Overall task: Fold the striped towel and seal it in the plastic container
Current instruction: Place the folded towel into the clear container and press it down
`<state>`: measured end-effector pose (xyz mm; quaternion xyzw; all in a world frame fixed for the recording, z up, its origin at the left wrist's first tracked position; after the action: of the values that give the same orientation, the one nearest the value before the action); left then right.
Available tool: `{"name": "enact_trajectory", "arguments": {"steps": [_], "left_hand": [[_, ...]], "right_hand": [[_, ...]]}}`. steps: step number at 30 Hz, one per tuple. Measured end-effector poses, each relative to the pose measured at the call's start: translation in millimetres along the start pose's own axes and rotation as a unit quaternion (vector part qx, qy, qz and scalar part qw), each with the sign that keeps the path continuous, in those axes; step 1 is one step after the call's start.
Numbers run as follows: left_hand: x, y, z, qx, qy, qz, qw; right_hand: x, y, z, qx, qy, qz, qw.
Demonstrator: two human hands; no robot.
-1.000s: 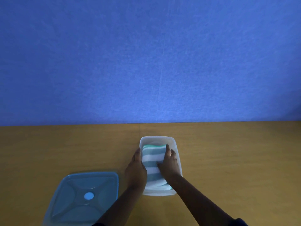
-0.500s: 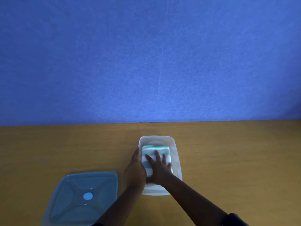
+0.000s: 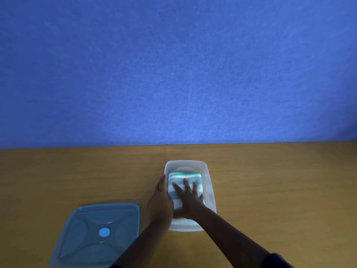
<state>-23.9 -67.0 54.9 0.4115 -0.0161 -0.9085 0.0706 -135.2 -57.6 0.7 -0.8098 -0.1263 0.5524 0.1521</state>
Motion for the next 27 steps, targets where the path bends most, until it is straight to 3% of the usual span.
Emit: {"name": "enact_trajectory", "arguments": {"steps": [13, 21, 24, 27], "left_hand": [[-0.3, 1.5, 2.3, 0.039, 0.037, 0.004, 0.999], [-22.7, 7.0, 5.7, 0.089, 0.031, 0.051, 0.994], [-39.4, 2.6, -10.6, 0.142, 0.1, 0.067, 0.983], [-48.0, -3.8, -48.5, 0.11, 0.176, 0.063, 0.976]], "right_hand": [[-14.5, -20.3, -11.2, -0.027, -0.023, 0.075, 0.997], [-7.9, -24.0, -0.6, -0.033, -0.008, 0.021, 0.999], [-8.3, -25.1, -0.3, -0.036, -0.003, 0.02, 0.999], [-7.9, -24.8, 0.4, -0.032, -0.003, 0.022, 0.999]]}}
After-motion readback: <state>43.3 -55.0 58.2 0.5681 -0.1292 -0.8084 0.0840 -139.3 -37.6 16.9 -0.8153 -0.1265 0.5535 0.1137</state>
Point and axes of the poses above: each hand's wrist, its own y-axis towards the middle knuckle, its own x-axis out of the palm, z = x × y, the point moved 9 cm from there along y, towards the middle knuckle, and after that the axes turned 3 degrees about z, right-handed, at the moved point
